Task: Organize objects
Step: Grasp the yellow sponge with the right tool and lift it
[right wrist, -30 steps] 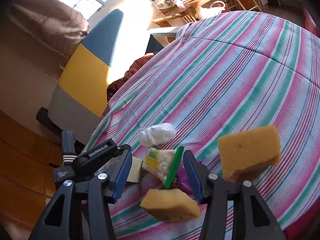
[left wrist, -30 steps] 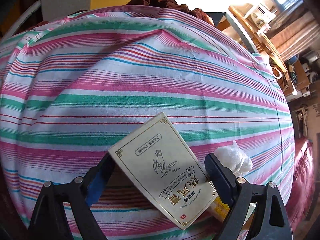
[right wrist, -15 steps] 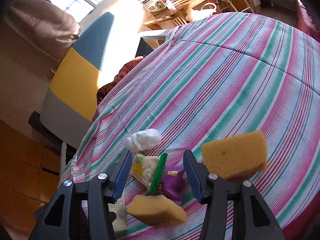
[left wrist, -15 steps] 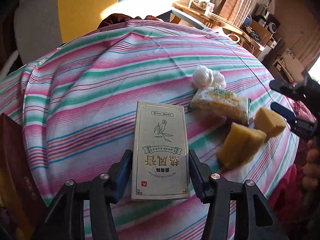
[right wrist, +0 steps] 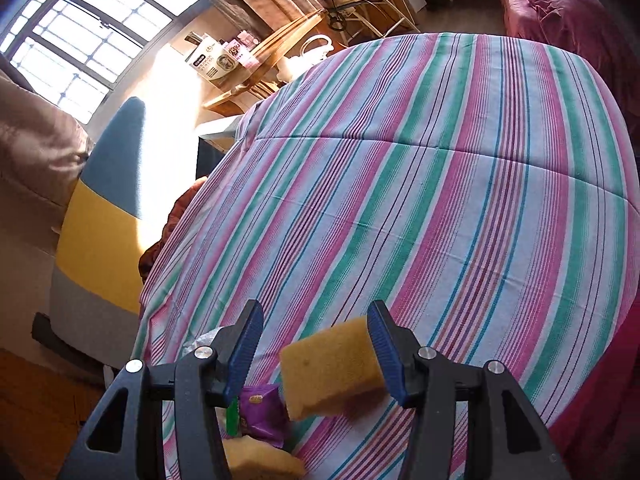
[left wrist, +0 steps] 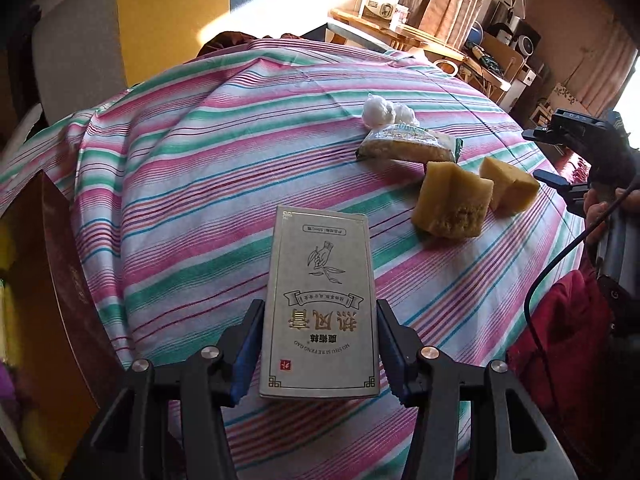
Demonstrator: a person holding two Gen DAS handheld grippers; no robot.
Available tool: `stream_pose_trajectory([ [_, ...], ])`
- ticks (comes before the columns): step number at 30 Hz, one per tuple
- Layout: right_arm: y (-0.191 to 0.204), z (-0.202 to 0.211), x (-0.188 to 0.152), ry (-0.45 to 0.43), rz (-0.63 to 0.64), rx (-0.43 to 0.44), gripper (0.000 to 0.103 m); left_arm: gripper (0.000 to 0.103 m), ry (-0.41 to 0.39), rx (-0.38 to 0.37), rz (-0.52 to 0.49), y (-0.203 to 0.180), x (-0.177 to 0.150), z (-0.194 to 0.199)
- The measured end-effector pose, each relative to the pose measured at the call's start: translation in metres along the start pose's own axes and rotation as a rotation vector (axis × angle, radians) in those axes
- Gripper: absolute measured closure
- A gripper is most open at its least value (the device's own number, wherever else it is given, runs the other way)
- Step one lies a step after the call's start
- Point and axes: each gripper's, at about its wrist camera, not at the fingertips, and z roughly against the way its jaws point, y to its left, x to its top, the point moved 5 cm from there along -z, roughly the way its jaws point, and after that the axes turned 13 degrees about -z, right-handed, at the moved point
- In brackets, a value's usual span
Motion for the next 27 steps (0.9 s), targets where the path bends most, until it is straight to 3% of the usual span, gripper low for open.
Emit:
stream_pose_trajectory([
  [7, 0.001, -0.012, -0.002, 0.021, 0.044, -0.061, 0.020, 0.051, 0.009, 0.009, 0.009, 0.004, -0.003, -0.006],
  [18, 0.029, -0.042, -0.037, 0.030, 0.445, -0.327, 0.018, 0.051, 0.025, -0.003, 0.039, 0.007, -0.004, -0.014],
  [21, 0.024, -0.050, -0.040, 0.046, 0.481, -0.387, 0.019, 0.051, 0.021, 0.000, 0.038, 0.007, -0.004, -0.015],
  [23, 0.016, -0.060, -0.043, 0.089, 0.495, -0.442, 0.027, 0.051, 0.015, 0.004, 0.034, 0.008, -0.004, -0.015],
  [27, 0.018, -0.057, -0.037, 0.047, 0.491, -0.447, 0.031, 0.052, -0.011, 0.005, 0.058, 0.011, -0.005, -0.010],
])
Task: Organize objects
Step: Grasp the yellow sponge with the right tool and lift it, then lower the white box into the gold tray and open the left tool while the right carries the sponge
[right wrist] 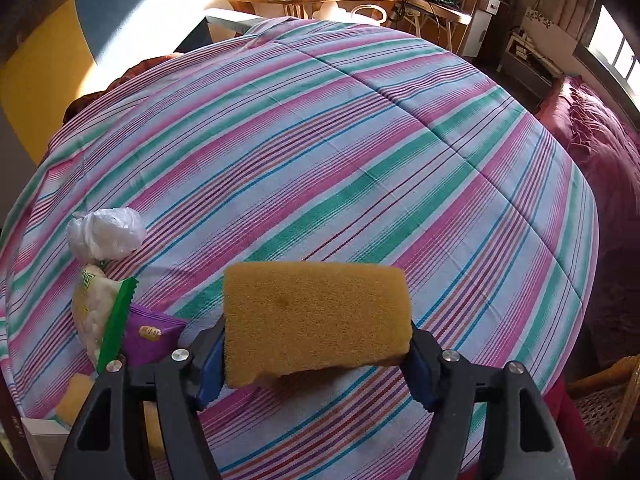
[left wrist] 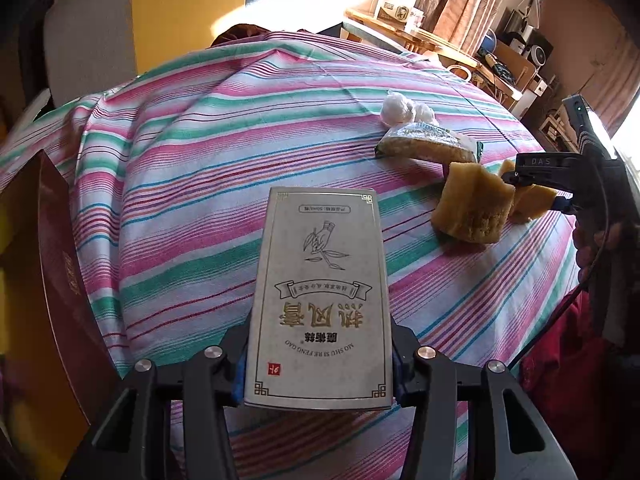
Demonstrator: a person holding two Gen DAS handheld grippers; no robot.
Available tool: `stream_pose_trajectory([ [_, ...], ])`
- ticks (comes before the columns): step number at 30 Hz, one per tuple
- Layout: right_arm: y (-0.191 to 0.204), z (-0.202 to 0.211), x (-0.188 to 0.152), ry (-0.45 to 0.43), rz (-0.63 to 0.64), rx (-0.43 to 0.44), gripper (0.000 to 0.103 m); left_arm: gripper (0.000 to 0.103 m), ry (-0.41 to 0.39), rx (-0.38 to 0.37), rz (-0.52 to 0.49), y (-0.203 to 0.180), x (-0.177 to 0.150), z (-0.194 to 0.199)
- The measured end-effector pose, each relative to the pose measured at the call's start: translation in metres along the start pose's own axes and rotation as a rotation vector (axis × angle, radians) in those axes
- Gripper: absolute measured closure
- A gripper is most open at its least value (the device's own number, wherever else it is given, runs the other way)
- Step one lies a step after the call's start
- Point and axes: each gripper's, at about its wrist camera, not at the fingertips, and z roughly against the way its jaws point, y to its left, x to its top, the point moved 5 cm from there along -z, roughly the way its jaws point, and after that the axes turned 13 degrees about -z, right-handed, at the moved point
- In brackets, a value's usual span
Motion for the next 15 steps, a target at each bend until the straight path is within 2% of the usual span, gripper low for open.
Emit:
stream_pose_trajectory([
  [7, -0.003, -0.005, 0.003, 0.017, -0.062, 0.007, 0.031, 0.052, -0.074, 0.004, 0.016, 0.008, 0.002, 0.033],
  [15, -0.002, -0.002, 0.005, -0.019, -0.057, 0.017, 0.031, 0.052, -0.151, 0.023, 0.086, 0.038, -0.012, 0.088],
])
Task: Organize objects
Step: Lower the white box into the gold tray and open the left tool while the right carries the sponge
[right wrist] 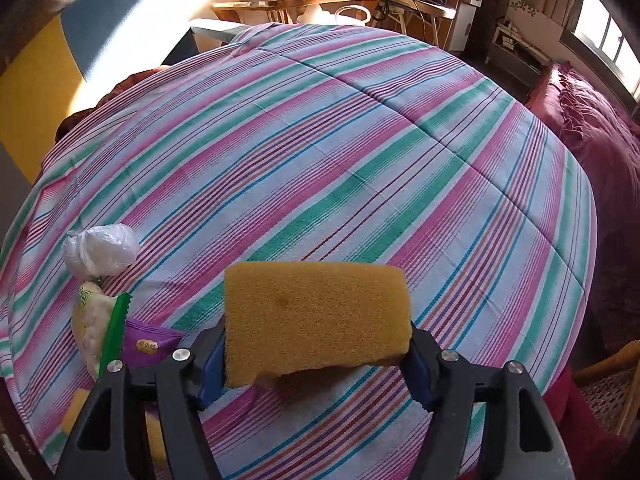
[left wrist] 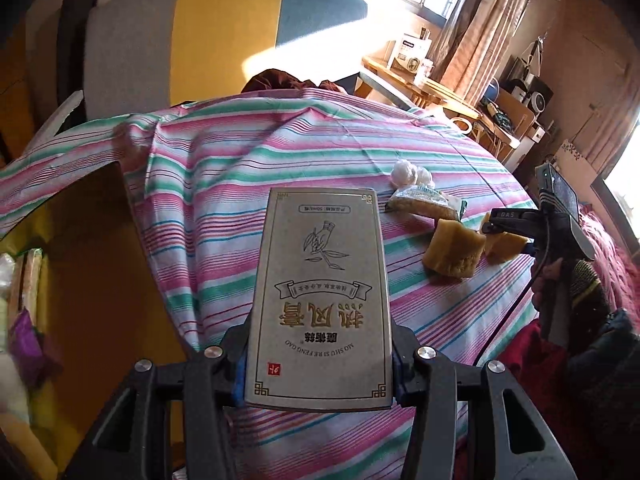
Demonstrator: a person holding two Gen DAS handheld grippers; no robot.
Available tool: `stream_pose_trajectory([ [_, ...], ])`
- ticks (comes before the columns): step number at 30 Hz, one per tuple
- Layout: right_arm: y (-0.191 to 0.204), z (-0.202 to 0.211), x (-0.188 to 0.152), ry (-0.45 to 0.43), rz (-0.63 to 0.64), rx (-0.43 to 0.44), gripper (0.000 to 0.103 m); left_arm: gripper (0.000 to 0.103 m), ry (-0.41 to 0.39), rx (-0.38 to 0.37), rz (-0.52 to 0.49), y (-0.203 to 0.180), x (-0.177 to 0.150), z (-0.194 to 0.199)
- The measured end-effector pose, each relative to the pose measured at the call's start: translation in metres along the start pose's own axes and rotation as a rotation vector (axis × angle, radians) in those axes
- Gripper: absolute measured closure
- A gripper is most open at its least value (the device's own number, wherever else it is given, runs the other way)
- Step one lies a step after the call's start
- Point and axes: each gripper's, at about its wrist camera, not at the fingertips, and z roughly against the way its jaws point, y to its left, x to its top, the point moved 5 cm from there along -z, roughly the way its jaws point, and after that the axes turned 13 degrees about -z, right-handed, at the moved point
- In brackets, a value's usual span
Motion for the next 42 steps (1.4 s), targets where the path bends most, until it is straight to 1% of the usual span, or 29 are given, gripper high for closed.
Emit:
stream_pose_trajectory([
  [3, 0.001, 0.005, 0.003, -0.033, -0.002, 0.015, 0.031, 0.052, -0.022, 0.047, 0.045, 0.028, -0.010, 0.026],
  [5, 0.003, 0.013, -0.001, -0.056, -0.014, 0.039, 0.031, 0.052, -0.021, 0.082, 0.088, 0.051, -0.018, 0.039],
  [8, 0.004, 0.025, 0.001, -0.103, -0.021, 0.067, 0.031, 0.052, 0.000, 0.150, 0.156, 0.086, -0.041, 0.056],
  [11, 0.006, 0.030, 0.001, -0.126, -0.019, 0.089, 0.031, 0.052, 0.031, 0.215, 0.228, 0.119, -0.069, 0.070],
  [13, 0.007, 0.032, 0.002, -0.129, -0.013, 0.101, 0.031, 0.051, 0.054, 0.253, 0.269, 0.135, -0.087, 0.076],
  [16, 0.010, 0.037, -0.001, -0.143, 0.001, 0.116, 0.031, 0.052, 0.086, 0.290, 0.315, 0.150, -0.111, 0.079],
  [23, 0.013, 0.047, -0.003, -0.174, 0.003, 0.144, 0.031, 0.051, 0.173, 0.324, 0.367, 0.159, -0.148, 0.062],
  [25, 0.014, 0.051, -0.002, -0.191, 0.002, 0.156, 0.031, 0.050, 0.186, 0.338, 0.379, 0.161, -0.154, 0.058],
  [31, 0.028, 0.072, -0.004, -0.263, 0.050, 0.216, 0.031, 0.048, 0.176, 0.381, 0.338, 0.157, -0.152, 0.061],
  [33, 0.036, 0.080, -0.007, -0.286, 0.082, 0.247, 0.031, 0.041, 0.157, 0.381, 0.336, 0.154, -0.150, 0.067],
  [36, 0.052, 0.096, -0.015, -0.317, 0.138, 0.292, 0.031, 0.038, 0.131, 0.396, 0.318, 0.152, -0.144, 0.075],
  [39, 0.075, 0.123, -0.032, -0.351, 0.228, 0.357, 0.031, 0.039, 0.109, 0.435, 0.294, 0.155, -0.141, 0.085],
  [42, 0.108, 0.155, -0.066, -0.340, 0.367, 0.464, 0.031, 0.039, 0.079, 0.432, 0.293, 0.155, -0.139, 0.095],
])
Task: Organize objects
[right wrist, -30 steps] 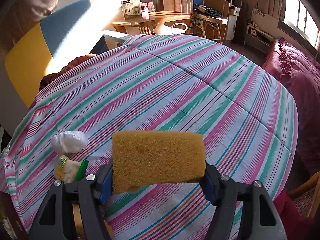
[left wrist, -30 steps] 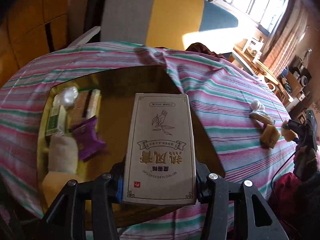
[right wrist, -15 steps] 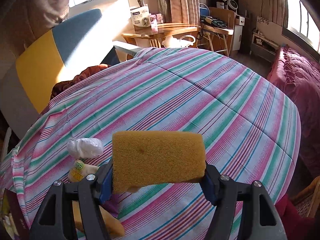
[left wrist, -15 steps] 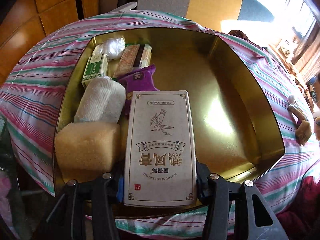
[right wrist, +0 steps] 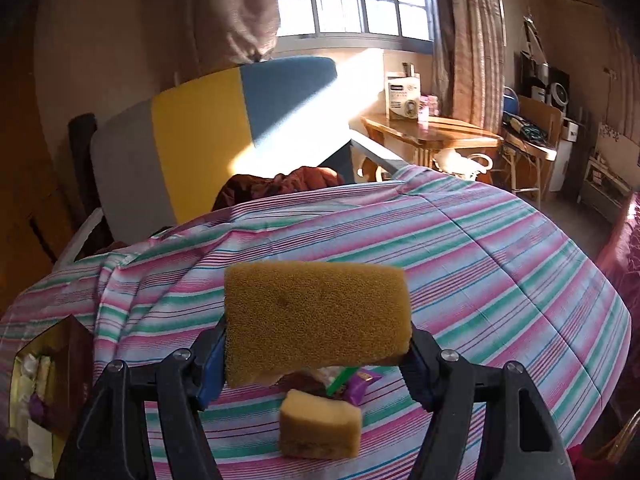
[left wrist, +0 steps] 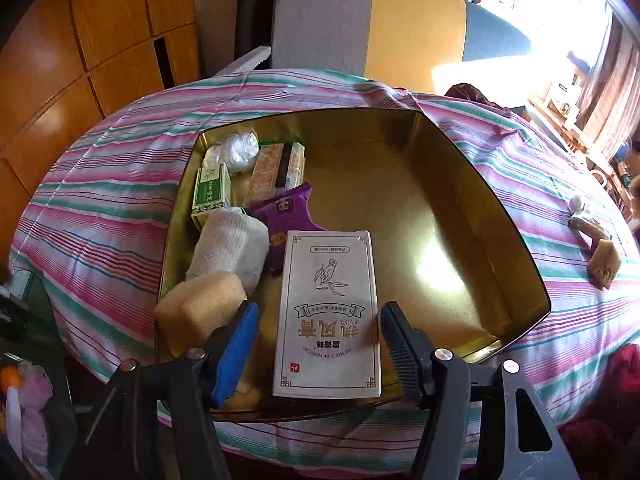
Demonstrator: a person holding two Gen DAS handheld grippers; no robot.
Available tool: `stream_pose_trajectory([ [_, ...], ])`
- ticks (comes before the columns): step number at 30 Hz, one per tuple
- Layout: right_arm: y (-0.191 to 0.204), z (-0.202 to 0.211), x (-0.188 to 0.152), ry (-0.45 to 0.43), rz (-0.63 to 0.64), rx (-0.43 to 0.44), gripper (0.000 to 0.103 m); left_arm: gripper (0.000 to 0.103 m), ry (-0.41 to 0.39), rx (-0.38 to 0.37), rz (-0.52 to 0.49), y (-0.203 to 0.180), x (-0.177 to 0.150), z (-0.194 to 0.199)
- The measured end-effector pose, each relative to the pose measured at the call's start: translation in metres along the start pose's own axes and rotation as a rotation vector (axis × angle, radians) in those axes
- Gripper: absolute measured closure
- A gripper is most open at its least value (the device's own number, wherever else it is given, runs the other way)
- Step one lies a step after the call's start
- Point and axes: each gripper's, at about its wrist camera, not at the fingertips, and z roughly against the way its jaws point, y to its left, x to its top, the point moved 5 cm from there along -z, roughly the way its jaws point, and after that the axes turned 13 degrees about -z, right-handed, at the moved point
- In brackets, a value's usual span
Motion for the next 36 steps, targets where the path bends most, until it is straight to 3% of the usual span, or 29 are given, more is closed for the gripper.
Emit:
stream_pose_trajectory([
  [4, 0.087, 0.022, -0.032, 0.079, 0.165, 0.189, 0.031, 0.039, -0.030, 0.001, 0.005, 0.003, 0.001, 0.007],
  [8, 0.177, 0.042, -0.090, 0.193, 0.372, 0.355, 0.031, 0.039, -0.059, -0.015, 0.033, 0.009, 0.002, 0.015],
  [14, 0.261, 0.051, -0.183, 0.345, 0.610, 0.478, 0.031, 0.038, -0.123, 0.003, 0.073, 0.025, 0.004, 0.034],
  [18, 0.280, 0.032, -0.229, 0.441, 0.691, 0.447, 0.031, 0.027, -0.173, 0.052, 0.090, 0.038, 0.005, 0.047],
  [25, 0.293, 0.011, -0.277, 0.562, 0.737, 0.423, 0.027, 0.021, -0.192, 0.098, 0.118, 0.053, 0.000, 0.049],
  [30, 0.302, 0.013, -0.287, 0.551, 0.735, 0.442, 0.027, 0.018, -0.198, 0.130, 0.102, 0.056, -0.002, 0.046],
  [36, 0.302, 0.015, -0.283, 0.546, 0.715, 0.458, 0.026, 0.017, -0.224, 0.111, 0.091, 0.052, 0.002, 0.040],
])
